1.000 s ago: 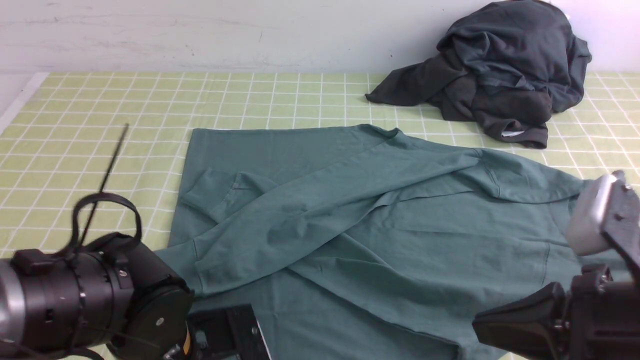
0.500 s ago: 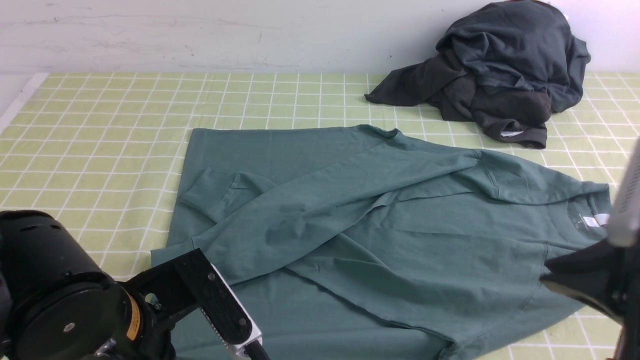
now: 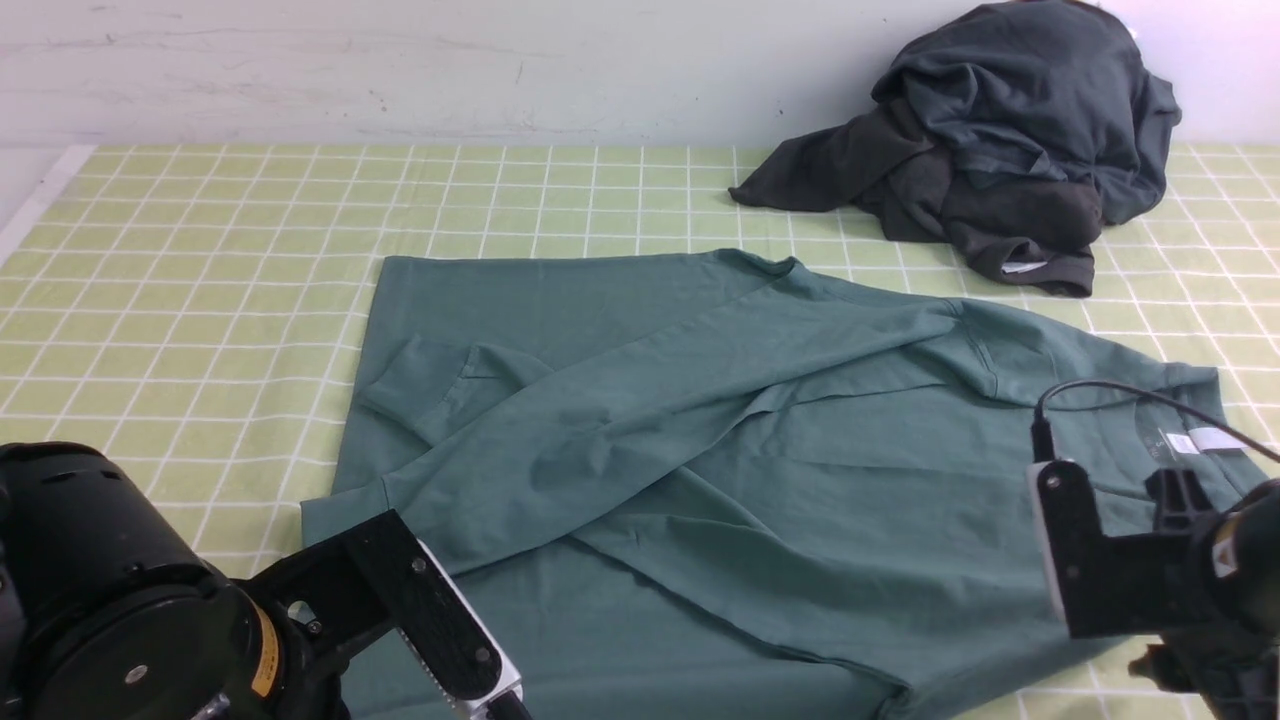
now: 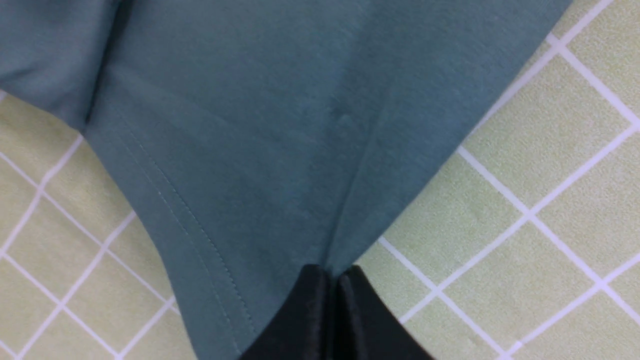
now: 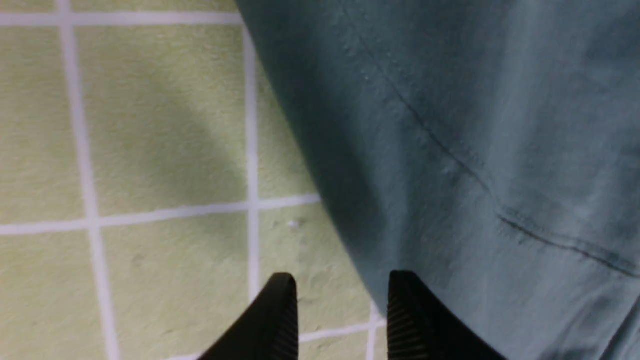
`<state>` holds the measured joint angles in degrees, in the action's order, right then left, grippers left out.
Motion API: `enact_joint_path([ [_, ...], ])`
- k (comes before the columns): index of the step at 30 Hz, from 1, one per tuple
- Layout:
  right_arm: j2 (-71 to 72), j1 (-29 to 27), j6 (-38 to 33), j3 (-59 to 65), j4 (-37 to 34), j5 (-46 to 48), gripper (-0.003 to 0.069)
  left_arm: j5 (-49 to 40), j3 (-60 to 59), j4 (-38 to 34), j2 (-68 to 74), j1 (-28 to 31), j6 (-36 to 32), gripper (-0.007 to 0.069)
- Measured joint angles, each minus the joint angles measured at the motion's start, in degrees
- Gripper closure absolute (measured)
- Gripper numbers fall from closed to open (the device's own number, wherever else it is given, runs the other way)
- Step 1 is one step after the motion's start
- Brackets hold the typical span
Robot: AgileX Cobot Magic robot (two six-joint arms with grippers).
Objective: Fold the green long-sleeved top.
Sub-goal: Use both arms simultaneously to clamp the lower edge of the clothing fabric
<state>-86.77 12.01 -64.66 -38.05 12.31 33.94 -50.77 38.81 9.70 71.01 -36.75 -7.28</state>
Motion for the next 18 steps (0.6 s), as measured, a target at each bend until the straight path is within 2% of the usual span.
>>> enact_joint_path([
  [7,-3.9,0.0,0.0,-0.1,1.5,-6.6,0.0506,0.1,0.0,-0.1,0.0,0.0,0.0,0.0627],
  [10,-4.3,0.0,0.0,-0.3,0.7,-6.5,0.0536,0.2,0.0,-0.5,0.0,0.0,0.0,0.0627],
  [15,-4.5,0.0,1.1,-0.6,-2.6,-5.5,0.0650,0.2,0.0,-1.3,0.0,0.0,0.0,0.0627],
  [18,-3.4,0.0,4.5,-1.2,-5.2,-2.7,0.0667,0.1,0.0,-1.2,-0.1,0.0,0.0,0.0627],
])
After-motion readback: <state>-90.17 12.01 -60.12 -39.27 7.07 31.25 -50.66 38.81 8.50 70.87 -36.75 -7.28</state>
